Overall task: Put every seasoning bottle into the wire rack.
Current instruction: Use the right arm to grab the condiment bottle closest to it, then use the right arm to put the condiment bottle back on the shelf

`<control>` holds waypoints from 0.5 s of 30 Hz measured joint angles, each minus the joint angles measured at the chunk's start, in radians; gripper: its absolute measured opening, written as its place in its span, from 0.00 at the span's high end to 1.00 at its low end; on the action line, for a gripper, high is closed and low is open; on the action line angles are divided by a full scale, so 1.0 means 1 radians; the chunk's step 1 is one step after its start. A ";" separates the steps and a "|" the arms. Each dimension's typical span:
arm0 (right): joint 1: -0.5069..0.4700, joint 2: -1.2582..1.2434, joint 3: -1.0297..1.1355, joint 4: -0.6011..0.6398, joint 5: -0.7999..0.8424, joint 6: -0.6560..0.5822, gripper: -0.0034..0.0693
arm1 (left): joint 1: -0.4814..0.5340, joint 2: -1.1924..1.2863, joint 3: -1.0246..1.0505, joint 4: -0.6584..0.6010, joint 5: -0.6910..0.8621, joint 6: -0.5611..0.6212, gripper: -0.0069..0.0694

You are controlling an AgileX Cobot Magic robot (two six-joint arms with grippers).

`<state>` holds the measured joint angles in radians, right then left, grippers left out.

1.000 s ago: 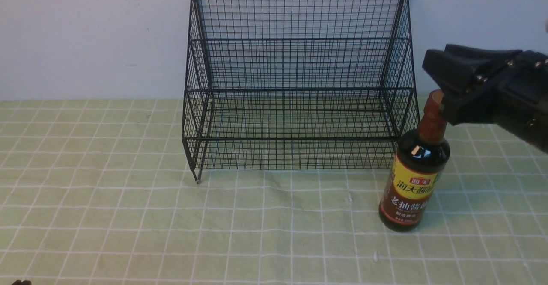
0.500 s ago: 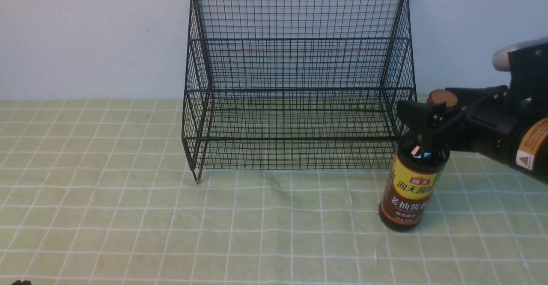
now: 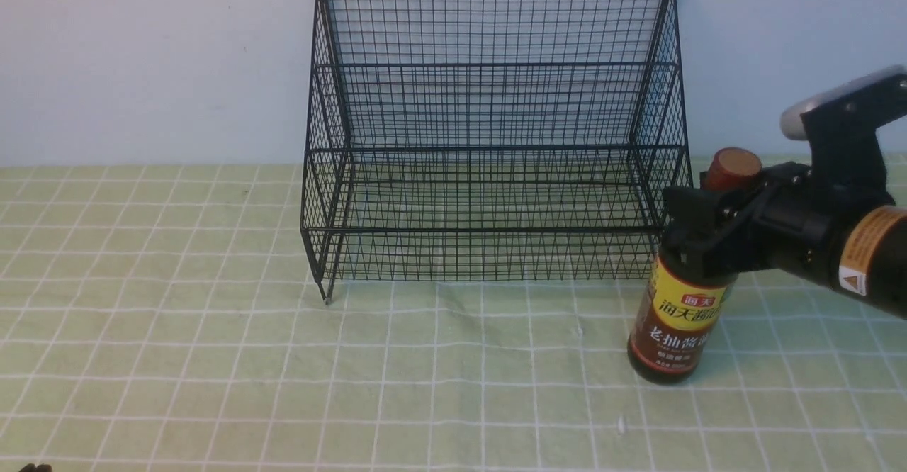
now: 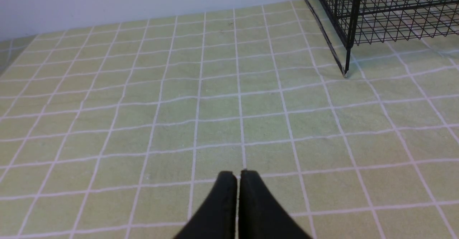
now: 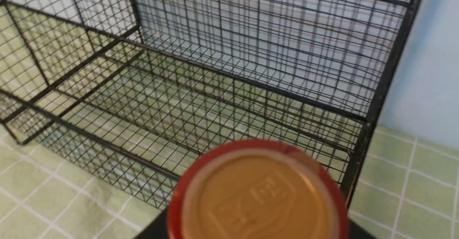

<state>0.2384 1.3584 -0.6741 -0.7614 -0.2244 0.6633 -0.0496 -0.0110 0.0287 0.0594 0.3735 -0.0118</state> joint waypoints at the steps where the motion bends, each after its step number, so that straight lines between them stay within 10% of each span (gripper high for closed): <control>1: 0.000 -0.005 0.002 -0.009 0.000 0.004 0.59 | 0.000 0.000 0.000 0.000 0.000 0.000 0.92; 15: 0.001 -0.230 -0.160 -0.188 0.041 0.230 0.59 | 0.000 0.000 0.000 0.000 0.001 0.000 0.92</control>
<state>0.2392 1.1281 -0.8336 -0.9495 -0.1837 0.8933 -0.0496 -0.0110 0.0287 0.0594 0.3744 -0.0118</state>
